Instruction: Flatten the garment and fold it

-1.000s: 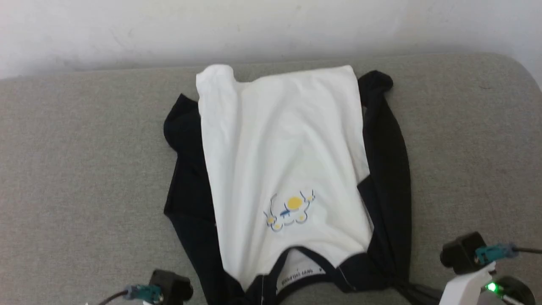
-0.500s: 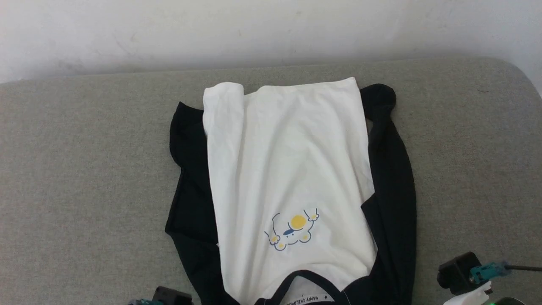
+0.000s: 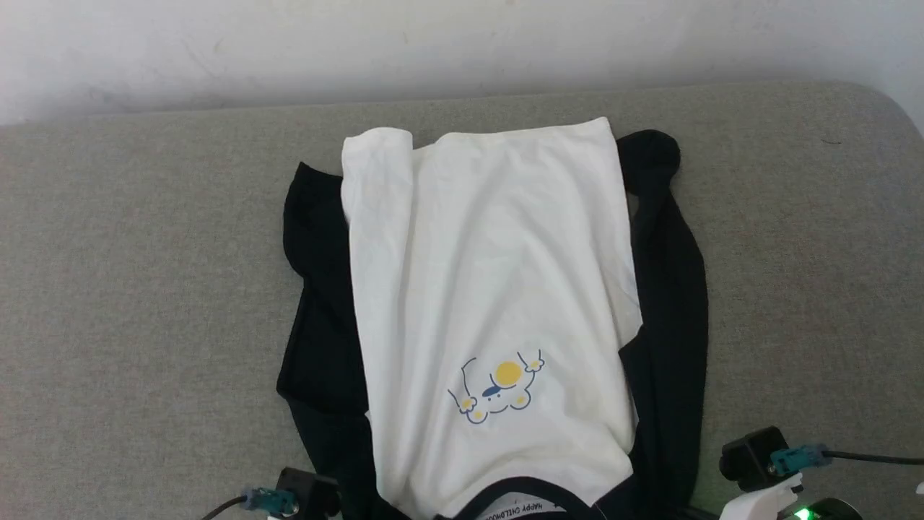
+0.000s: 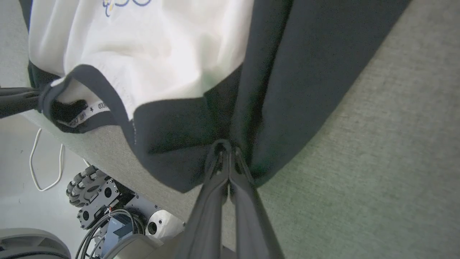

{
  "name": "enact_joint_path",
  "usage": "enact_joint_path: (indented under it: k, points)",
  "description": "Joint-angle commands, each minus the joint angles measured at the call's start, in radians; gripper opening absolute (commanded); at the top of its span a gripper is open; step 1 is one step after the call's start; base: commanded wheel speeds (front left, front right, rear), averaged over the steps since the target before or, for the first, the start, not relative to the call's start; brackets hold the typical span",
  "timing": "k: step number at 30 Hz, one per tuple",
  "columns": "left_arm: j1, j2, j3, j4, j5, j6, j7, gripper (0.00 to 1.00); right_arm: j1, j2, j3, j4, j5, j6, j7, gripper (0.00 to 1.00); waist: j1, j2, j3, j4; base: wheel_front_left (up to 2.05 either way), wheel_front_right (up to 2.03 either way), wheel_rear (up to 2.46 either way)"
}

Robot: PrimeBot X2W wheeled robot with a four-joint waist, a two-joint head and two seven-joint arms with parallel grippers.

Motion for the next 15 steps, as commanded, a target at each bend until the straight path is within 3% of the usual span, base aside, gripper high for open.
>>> enact_joint_path:
  k: [1,2,8,12,15]
  points:
    - [-0.017,-0.011,0.002,0.009,-0.005,-0.010,-0.012,1.00,-0.015,0.009,0.001,0.011,0.007,-0.001,-0.021,0.76,-0.0001,0.0000,-0.001,-0.001,0.00,0.00,0.00]
    - [-0.016,-0.018,0.006,0.010,-0.008,-0.009,-0.023,1.00,-0.019,0.015,0.000,0.019,0.010,-0.001,-0.037,1.00,-0.0001,0.0000,-0.002,-0.002,0.00,0.00,0.00]
    - [0.024,-0.024,0.054,-0.041,-0.042,0.012,-0.077,1.00,-0.007,0.022,-0.037,0.000,0.044,-0.001,-0.062,1.00,-0.0001,0.0000,-0.011,-0.002,0.00,0.00,0.00]
    - [0.063,-0.011,0.147,-0.170,-0.073,0.046,-0.149,1.00,0.032,0.041,-0.139,-0.090,0.064,-0.001,-0.071,1.00,-0.0001,0.0000,-0.006,0.006,0.00,0.00,0.00]
    - [0.056,-0.005,0.236,-0.252,-0.024,0.068,-0.273,1.00,0.039,0.083,-0.243,-0.178,0.026,-0.001,-0.141,1.00,-0.0001,0.0000,0.003,0.012,0.00,0.00,0.00]
